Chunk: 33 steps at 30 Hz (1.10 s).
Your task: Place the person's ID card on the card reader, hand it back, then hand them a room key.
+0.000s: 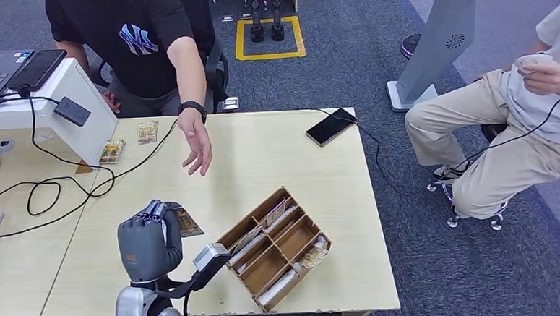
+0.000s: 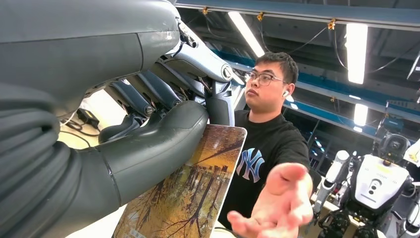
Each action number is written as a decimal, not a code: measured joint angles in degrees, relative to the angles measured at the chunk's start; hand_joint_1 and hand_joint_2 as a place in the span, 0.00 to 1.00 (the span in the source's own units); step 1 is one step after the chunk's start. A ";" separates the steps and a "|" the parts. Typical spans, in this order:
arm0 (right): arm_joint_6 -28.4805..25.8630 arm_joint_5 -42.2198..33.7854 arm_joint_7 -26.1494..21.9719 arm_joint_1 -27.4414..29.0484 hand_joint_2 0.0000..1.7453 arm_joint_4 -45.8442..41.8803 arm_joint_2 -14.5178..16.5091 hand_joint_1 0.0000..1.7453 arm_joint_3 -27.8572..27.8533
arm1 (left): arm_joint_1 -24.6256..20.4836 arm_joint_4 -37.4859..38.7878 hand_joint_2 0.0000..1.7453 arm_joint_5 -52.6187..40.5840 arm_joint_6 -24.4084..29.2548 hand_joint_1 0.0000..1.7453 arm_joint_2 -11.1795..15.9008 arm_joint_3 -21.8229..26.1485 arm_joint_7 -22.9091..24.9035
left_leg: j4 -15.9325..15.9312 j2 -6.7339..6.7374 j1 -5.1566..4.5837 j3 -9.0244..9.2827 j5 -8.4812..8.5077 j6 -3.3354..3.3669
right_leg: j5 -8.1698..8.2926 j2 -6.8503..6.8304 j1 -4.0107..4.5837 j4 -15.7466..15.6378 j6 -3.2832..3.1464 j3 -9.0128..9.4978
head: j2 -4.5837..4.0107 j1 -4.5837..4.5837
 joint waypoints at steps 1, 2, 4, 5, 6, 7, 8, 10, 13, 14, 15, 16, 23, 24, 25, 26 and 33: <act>0.00 -0.11 -0.01 0.00 1.00 -0.04 0.00 0.00 0.00 | 0.01 -0.02 1.00 0.36 0.00 1.00 0.00 0.01 -0.11 | 0.00 0.00 0.00 0.00 0.00 0.00 | 0.00 0.00 0.00 0.00 0.00 0.00 | 0.00 0.00; 0.00 -0.28 -0.04 0.00 1.00 -0.07 0.00 0.00 0.00 | 0.01 -0.05 1.00 0.81 0.00 1.00 0.00 0.01 -0.26 | 0.00 0.00 0.00 0.00 0.00 0.00 | 0.00 0.00 0.00 0.00 0.00 0.00 | 0.00 0.01; 0.00 -0.59 -0.06 0.00 1.00 -0.11 0.00 0.00 0.00 | 0.01 -0.12 1.00 2.75 -0.01 1.00 0.00 0.01 -0.85 | 0.00 0.00 0.00 0.00 0.00 0.00 | 0.00 0.00 0.00 0.00 0.00 -0.01 | 0.00 0.01; 0.00 -0.70 0.03 -0.02 1.00 -0.15 0.00 0.00 0.00 | -0.03 -0.03 1.00 5.00 -0.02 1.00 -0.01 0.01 -1.51 | 0.00 0.01 -0.01 0.01 0.00 0.00 | 0.00 0.00 0.00 0.00 0.00 -0.02 | 0.00 0.01; 0.00 -0.69 0.23 -0.03 1.00 -0.22 0.00 0.00 0.00 | -0.12 0.28 1.00 8.13 -0.04 1.00 -0.04 0.01 -2.26 | 0.00 0.01 -0.01 0.02 0.00 0.00 | 0.00 0.01 -0.01 -0.01 0.00 -0.03 | 0.00 0.01; 0.00 -0.57 0.50 -0.05 1.00 -0.31 0.00 0.00 0.00 | -0.24 0.83 1.00 11.57 -0.08 1.00 -0.07 -0.02 -2.89 | 0.00 0.03 -0.01 0.03 0.00 0.00 | 0.00 0.02 -0.01 -0.01 0.00 -0.03 | 0.00 0.01; 0.00 -0.46 0.67 -0.07 1.00 -0.39 0.00 0.00 0.00 | -0.41 1.52 1.00 14.59 -0.11 1.00 -0.10 -0.04 -3.13 | 0.01 0.04 -0.01 0.04 0.00 0.00 | 0.00 0.04 -0.01 -0.01 0.00 -0.04 | 0.00 0.00; 0.00 -0.43 0.41 -0.11 1.00 -0.46 0.00 0.00 0.00 | -0.95 2.96 1.00 17.68 -0.15 1.00 -0.12 -0.20 -2.54 | 0.01 0.05 -0.01 0.04 0.00 0.00 | 0.01 0.05 -0.01 -0.01 0.00 -0.06 | 0.00 0.00; 0.00 -0.41 -0.43 -0.29 1.00 -0.45 0.02 0.00 0.02 | -3.11 5.16 1.00 19.97 -0.16 1.00 0.07 -0.66 -0.54 | 0.01 0.05 -0.01 0.04 0.01 0.00 | 0.03 0.05 0.00 -0.01 0.00 -0.05 | 0.00 -0.01; 0.00 -0.22 -0.54 -0.37 1.00 -0.45 0.04 0.00 0.02 | -4.47 6.07 1.00 21.02 -0.16 1.00 0.14 -0.75 0.25 | 0.01 0.04 -0.01 0.04 0.02 0.00 | 0.04 0.03 0.00 -0.01 -0.01 -0.04 | 0.00 -0.01; 0.00 0.03 -0.66 -0.44 1.00 -0.43 0.06 0.00 0.02 | -6.10 7.11 1.00 22.21 -0.19 1.00 0.18 -0.83 1.06 | 0.01 0.02 -0.01 0.04 0.03 0.00 | 0.05 0.01 0.00 -0.01 0.00 -0.02 | 0.00 -0.01; 0.00 0.23 -0.85 -0.53 1.00 -0.41 0.08 0.00 0.02 | -7.88 8.27 1.00 23.57 -0.24 1.00 0.20 -0.92 1.79 | 0.01 -0.01 -0.01 0.03 0.04 0.00 | 0.07 -0.02 0.00 -0.01 0.00 -0.01 | 0.00 -0.01; 0.00 1.07 -2.53 -1.47 1.00 0.27 0.13 0.00 0.02 | -20.84 17.66 1.00 33.69 -2.21 1.00 0.43 -2.03 6.25 | 0.03 -0.04 -0.01 0.02 0.10 -0.01 | 0.17 -0.05 0.00 0.00 -0.01 0.01 | 0.00 0.01; 0.00 1.19 -2.70 -1.54 1.00 0.38 0.13 0.00 0.02 | -22.54 19.02 1.00 35.59 -2.62 1.00 0.53 -2.10 6.45 | 0.03 -0.04 -0.01 0.02 0.10 -0.01 | 0.18 -0.04 0.00 0.00 0.00 0.01 | 0.00 0.01; 0.00 1.21 -2.89 -1.61 1.00 0.49 0.13 0.00 0.02 | -24.12 20.31 1.00 37.30 -2.94 1.00 0.63 -2.19 6.59 | 0.03 -0.04 -0.01 0.01 0.10 -0.01 | 0.18 -0.04 0.00 0.00 -0.01 0.01 | 0.00 0.01; 0.00 1.24 -3.06 -1.67 1.00 0.60 0.13 0.00 0.02 | -25.54 21.49 1.00 38.66 -3.18 1.00 0.74 -2.28 6.71 | 0.03 -0.03 -0.01 0.01 0.10 -0.01 | 0.18 -0.03 0.00 0.00 -0.01 0.00 | 0.00 0.01; 0.00 1.07 -3.96 -2.00 1.00 1.32 0.13 0.00 0.02 | -32.01 28.84 1.00 41.95 -3.45 1.00 1.51 -2.54 6.38 | 0.03 -0.03 -0.01 -0.04 0.10 -0.01 | 0.17 -0.01 0.00 0.01 -0.01 -0.04 | 0.00 0.01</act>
